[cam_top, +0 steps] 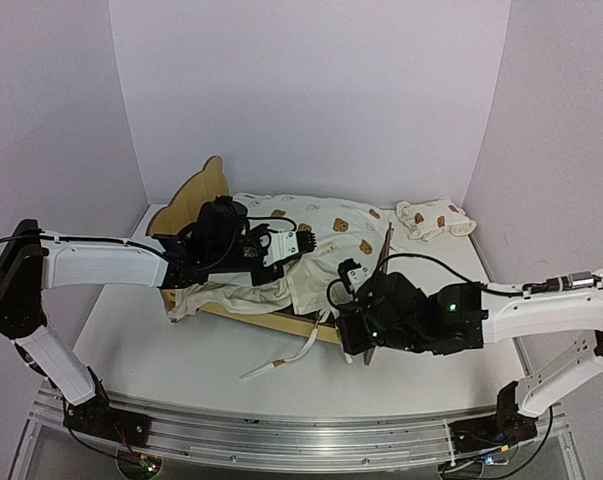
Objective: Set up the pet bed
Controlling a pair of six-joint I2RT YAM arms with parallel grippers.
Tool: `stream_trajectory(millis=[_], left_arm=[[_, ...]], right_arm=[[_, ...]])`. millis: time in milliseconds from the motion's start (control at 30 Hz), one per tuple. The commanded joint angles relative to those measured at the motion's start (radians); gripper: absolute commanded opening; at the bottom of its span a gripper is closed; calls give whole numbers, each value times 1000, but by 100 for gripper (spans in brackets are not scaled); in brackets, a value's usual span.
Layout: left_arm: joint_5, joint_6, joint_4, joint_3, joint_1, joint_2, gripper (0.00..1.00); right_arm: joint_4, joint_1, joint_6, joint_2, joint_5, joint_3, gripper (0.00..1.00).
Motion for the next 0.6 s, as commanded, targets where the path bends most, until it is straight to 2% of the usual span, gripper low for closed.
stream_trajectory(millis=[0,200,367,567], left_arm=[[-28,-21,-32,15,20,-59,0],[-47,-28,-87,33,36,-74,0],[-48,-36,-90,30,37,-83,0],[-47,-27,-85,30,39,-81,0]], right_arm=[[-118,-121,-197,-34,-87,67,0],[-120,-200,-389,61,-174,239,0],[-142,-204,-440,94,-202,325,0],[-149,-204,-470,61,-162,332,0]])
